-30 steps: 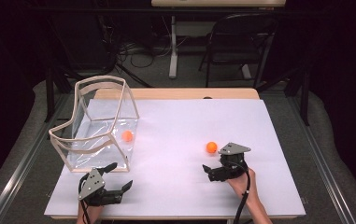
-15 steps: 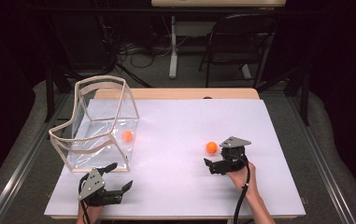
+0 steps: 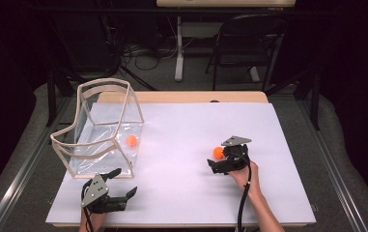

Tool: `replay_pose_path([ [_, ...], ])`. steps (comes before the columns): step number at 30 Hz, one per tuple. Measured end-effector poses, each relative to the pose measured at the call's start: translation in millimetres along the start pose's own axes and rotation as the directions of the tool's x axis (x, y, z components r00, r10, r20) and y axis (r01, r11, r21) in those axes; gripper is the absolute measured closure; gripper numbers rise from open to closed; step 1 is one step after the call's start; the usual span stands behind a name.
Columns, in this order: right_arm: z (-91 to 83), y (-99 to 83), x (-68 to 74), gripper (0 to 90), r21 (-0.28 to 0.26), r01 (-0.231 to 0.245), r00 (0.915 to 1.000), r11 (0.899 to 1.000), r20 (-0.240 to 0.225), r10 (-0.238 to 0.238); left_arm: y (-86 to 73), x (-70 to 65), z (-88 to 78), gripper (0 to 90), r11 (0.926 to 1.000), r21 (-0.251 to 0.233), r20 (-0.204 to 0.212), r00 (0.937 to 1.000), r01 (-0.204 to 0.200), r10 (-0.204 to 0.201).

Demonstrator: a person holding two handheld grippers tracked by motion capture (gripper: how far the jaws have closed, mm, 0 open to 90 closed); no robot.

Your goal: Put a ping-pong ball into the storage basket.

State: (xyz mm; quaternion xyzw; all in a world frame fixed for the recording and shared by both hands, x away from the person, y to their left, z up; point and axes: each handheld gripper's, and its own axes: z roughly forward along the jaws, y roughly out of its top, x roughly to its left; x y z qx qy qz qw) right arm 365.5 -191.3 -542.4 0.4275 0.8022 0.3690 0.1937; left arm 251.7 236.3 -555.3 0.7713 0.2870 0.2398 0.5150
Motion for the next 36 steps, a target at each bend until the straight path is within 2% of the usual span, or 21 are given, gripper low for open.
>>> replay_pose_path([
  [7,10.6,5.3,-2.8,0.0,0.014,-0.011,0.9999,1.000,0.006,0.011,0.1,0.3,-0.8,15.7,1.0000,-0.007,0.000,1.0000,0.001,-0.001],
  [12,13.2,5.0,-4.9,15.6,0.006,-0.022,0.9992,1.000,0.032,0.022,0.1,0.6,-0.1,15.7,1.0000,-0.003,0.003,1.0000,0.001,-0.001],
  [20,15.7,3.2,-7.1,27.6,0.026,-0.038,0.9975,0.999,0.060,0.036,-0.1,0.4,0.6,15.7,1.0000,0.000,0.005,1.0000,0.004,-0.004],
  [28,17.2,2.0,-9.5,34.9,0.046,-0.042,0.9958,0.998,0.084,0.038,0.1,-0.3,0.3,15.7,1.0000,-0.001,0.005,1.0000,0.000,0.000],
  [36,18.2,1.5,-9.3,40.8,0.062,-0.044,0.9957,0.997,0.084,0.038,0.1,-0.4,0.1,15.7,1.0000,-0.001,0.005,1.0000,-0.002,0.002],
])
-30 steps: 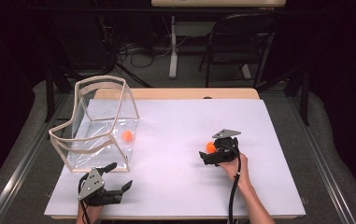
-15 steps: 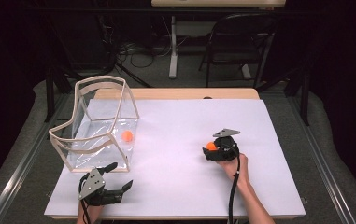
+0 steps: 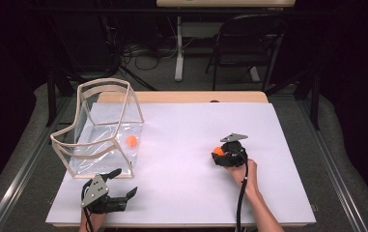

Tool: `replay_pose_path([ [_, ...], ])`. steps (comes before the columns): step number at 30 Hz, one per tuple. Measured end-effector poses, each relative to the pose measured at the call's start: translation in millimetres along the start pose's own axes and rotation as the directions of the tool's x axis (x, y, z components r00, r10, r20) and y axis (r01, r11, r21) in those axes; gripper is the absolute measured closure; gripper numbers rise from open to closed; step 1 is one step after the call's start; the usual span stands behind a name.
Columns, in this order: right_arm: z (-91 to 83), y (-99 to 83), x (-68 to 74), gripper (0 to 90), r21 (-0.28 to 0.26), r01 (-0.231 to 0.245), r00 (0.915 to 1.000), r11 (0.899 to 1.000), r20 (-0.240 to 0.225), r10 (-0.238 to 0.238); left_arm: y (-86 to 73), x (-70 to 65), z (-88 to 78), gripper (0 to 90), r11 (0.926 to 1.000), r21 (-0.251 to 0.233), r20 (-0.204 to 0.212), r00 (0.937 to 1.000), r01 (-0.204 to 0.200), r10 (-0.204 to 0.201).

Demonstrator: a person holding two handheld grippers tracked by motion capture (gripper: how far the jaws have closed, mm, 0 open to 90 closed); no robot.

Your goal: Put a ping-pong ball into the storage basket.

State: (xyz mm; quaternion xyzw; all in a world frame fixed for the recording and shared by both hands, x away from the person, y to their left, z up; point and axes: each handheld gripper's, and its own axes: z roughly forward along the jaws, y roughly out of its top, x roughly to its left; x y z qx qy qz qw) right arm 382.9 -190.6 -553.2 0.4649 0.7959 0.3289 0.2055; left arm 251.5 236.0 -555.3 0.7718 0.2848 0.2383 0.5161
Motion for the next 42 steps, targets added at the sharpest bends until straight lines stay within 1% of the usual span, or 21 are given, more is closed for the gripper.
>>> replay_pose_path([
  [3,0.2,-0.4,-0.8,42.2,-0.001,0.000,1.0000,1.000,0.003,0.000,0.0,-0.1,0.5,15.7,1.0000,0.001,0.000,1.0000,0.001,-0.001],
  [6,1.0,-0.7,-0.7,43.1,0.002,-0.003,1.0000,1.000,-0.005,0.003,-0.1,-0.3,0.7,15.7,1.0000,0.002,0.002,1.0000,0.002,-0.002],
  [11,1.6,-0.7,0.2,49.9,0.009,0.004,1.0000,1.000,-0.004,-0.004,-0.3,0.0,0.6,15.7,1.0000,0.000,0.001,1.0000,0.002,-0.002],
  [18,-0.1,-0.7,1.0,50.3,0.009,0.005,1.0000,1.000,-0.006,-0.005,-0.3,0.2,1.3,15.7,1.0000,0.002,0.002,1.0000,0.002,-0.002],
  [24,-2.7,0.0,1.9,50.4,0.003,0.016,0.9999,1.000,-0.007,-0.016,-0.1,0.2,0.3,15.7,1.0000,0.000,0.000,1.0000,0.002,-0.002],
  [26,-3.7,0.5,2.1,50.4,0.001,0.022,0.9997,1.000,-0.003,-0.022,-0.1,0.2,0.1,15.7,1.0000,0.000,0.000,1.0000,0.003,-0.003],
  [35,-8.5,2.0,1.0,50.4,-0.010,0.025,0.9997,1.000,0.005,-0.025,-0.1,0.2,0.1,15.7,1.0000,0.001,0.000,1.0000,0.003,-0.003],
  [40,-11.5,3.3,0.6,50.5,-0.018,0.030,0.9995,0.999,0.004,-0.030,0.0,-0.1,0.3,15.7,1.0000,0.000,0.002,1.0000,0.001,-0.001],
  [41,-11.8,3.4,0.7,50.5,-0.028,0.030,0.9996,0.999,0.002,-0.029,0.0,-0.1,0.3,15.7,1.0000,0.000,0.001,1.0000,0.002,-0.002],
  [42,-13.3,4.0,1.0,50.5,-0.019,0.029,0.9996,0.999,0.005,-0.029,0.0,-0.1,0.2,15.7,1.0000,0.001,0.001,1.0000,0.002,-0.002],
])
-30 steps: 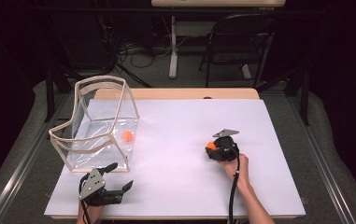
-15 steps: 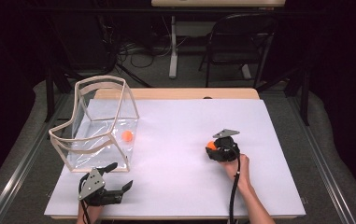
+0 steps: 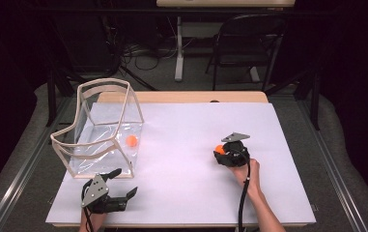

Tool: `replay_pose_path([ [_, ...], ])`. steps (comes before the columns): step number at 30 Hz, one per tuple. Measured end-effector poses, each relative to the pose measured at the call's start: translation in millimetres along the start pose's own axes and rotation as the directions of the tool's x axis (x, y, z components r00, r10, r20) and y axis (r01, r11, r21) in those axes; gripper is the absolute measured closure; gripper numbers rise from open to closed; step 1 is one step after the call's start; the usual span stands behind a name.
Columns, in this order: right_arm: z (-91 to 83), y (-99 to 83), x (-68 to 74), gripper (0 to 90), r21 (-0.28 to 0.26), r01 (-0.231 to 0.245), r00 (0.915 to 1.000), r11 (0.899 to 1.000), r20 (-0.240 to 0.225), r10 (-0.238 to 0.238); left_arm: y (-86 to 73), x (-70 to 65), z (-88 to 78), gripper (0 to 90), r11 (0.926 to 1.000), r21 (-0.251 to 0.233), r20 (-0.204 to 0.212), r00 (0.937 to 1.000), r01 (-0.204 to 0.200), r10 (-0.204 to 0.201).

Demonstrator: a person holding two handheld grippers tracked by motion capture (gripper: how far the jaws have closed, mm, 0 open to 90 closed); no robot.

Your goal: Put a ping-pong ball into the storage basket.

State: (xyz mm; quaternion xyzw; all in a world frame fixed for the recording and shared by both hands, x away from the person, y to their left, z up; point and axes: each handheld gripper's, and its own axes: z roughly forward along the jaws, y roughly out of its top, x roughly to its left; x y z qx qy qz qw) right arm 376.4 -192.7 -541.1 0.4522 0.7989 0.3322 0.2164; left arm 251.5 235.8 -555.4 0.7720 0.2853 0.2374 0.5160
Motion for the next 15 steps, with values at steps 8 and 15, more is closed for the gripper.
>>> replay_pose_path([
  [8,-4.4,2.8,1.2,50.6,-0.011,0.010,0.9999,1.000,-0.006,-0.010,0.0,0.2,-0.4,15.7,1.0000,-0.001,-0.001,1.0000,0.000,0.000],
  [15,-9.2,5.3,2.6,50.6,-0.019,0.014,0.9999,1.000,-0.005,-0.014,0.0,0.2,-0.3,15.7,1.0000,-0.002,-0.001,1.0000,0.000,0.000],
])
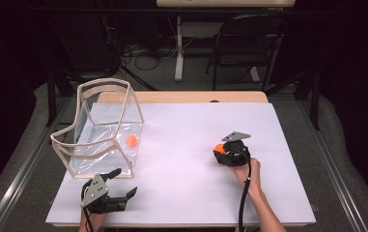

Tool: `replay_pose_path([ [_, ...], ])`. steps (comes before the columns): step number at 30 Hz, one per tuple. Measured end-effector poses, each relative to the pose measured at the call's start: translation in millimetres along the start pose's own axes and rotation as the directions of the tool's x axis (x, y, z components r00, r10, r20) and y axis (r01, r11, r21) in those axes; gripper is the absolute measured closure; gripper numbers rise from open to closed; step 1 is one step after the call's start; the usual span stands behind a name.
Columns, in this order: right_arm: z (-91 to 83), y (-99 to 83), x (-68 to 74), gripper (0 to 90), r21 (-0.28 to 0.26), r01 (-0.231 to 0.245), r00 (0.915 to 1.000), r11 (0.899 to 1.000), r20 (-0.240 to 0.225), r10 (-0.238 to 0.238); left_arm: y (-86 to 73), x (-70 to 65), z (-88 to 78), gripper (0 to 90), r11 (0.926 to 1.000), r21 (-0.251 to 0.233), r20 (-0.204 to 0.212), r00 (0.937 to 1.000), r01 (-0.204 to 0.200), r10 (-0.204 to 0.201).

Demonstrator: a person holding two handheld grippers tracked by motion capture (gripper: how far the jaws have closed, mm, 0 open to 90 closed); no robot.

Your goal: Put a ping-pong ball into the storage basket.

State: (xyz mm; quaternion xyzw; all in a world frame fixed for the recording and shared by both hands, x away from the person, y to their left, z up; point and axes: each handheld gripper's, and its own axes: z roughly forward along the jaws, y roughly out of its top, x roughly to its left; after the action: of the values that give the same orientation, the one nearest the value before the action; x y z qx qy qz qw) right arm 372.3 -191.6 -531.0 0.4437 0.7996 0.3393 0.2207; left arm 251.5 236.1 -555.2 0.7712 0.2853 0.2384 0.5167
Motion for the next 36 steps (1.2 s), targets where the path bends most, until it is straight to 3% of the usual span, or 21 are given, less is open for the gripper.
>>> replay_pose_path([
  [36,-17.9,13.3,7.1,50.7,-0.013,0.034,0.9993,0.999,-0.016,-0.034,0.2,0.3,0.2,15.7,1.0000,-0.002,-0.002,1.0000,0.002,-0.002],
])
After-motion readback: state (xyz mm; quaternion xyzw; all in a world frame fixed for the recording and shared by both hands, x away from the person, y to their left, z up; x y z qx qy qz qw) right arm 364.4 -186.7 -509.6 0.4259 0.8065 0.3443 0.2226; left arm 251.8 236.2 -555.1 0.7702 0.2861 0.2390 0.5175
